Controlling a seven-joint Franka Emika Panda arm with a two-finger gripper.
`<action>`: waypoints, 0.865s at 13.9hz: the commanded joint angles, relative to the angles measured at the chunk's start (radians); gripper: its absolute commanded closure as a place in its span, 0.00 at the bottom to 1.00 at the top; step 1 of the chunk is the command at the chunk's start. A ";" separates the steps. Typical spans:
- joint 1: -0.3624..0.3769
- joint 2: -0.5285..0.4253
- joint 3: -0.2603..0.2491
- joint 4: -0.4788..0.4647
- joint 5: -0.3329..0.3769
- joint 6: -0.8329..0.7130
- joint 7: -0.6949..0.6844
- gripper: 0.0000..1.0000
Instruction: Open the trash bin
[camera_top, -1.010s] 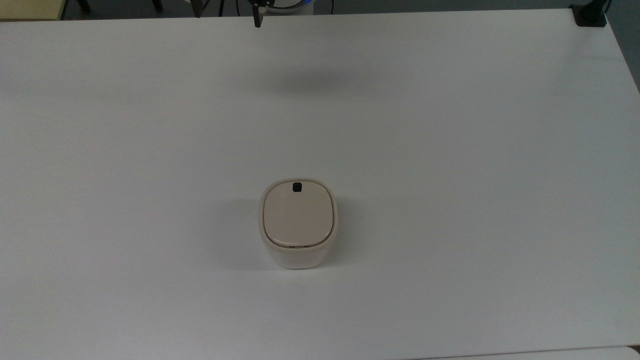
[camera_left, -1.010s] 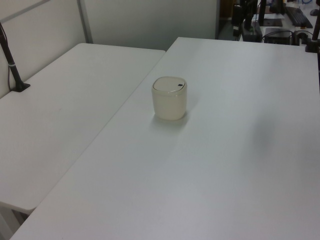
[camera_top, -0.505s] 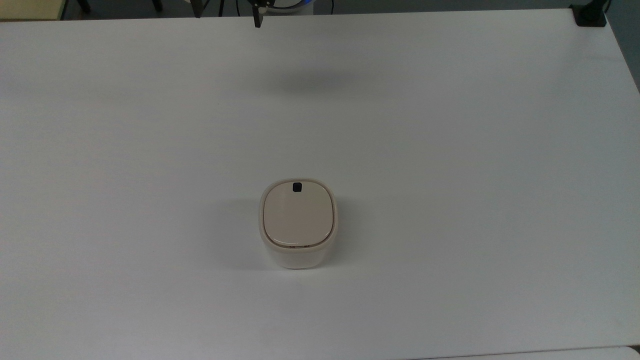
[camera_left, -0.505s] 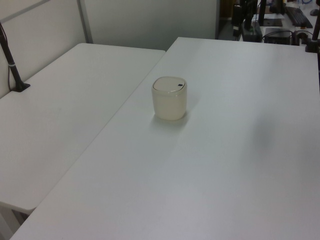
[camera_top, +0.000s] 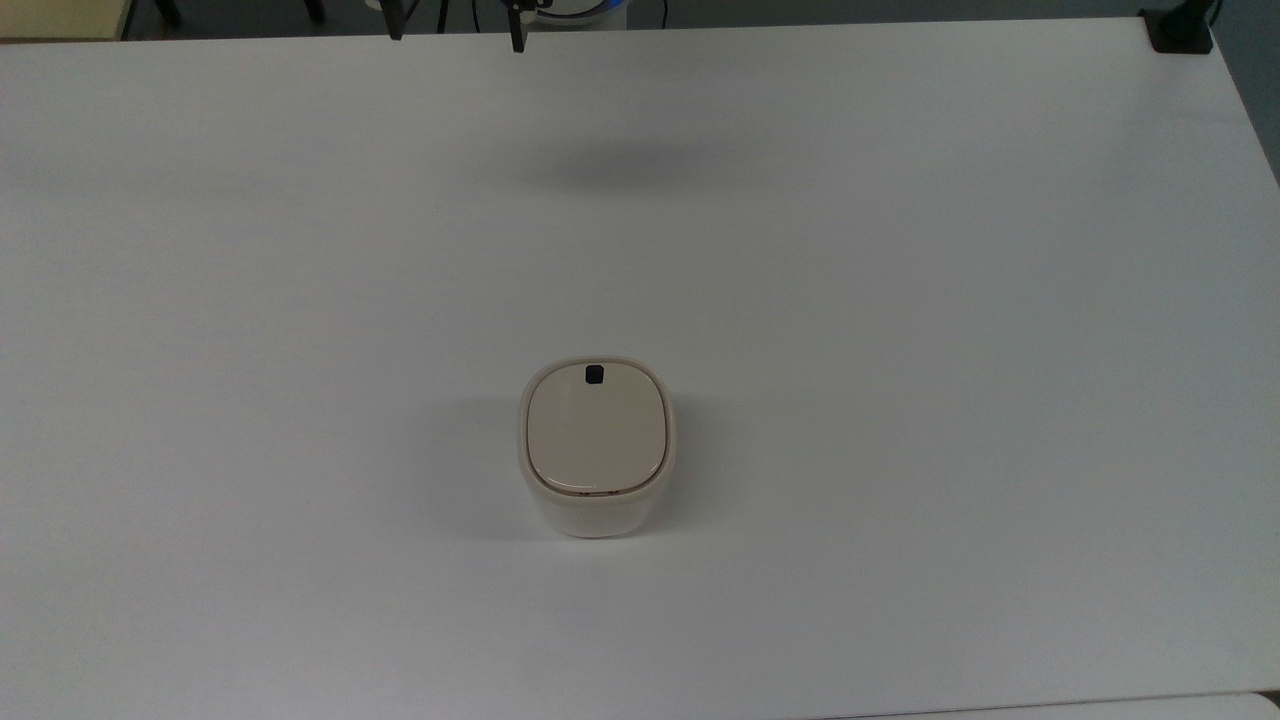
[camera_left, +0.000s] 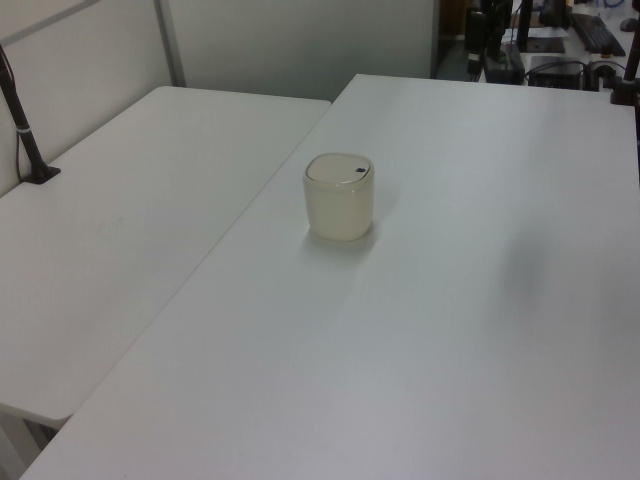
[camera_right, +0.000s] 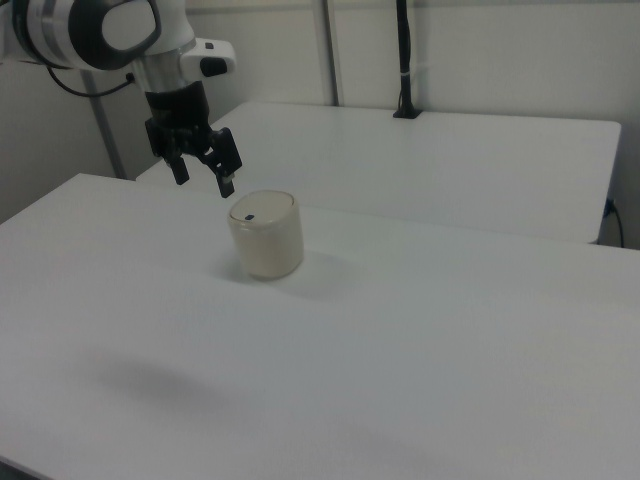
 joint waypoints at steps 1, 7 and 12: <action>-0.015 0.010 0.010 0.001 0.007 0.016 -0.109 0.00; -0.003 0.093 0.012 0.034 0.005 0.218 0.013 0.23; 0.068 0.230 0.012 0.120 -0.005 0.391 0.226 1.00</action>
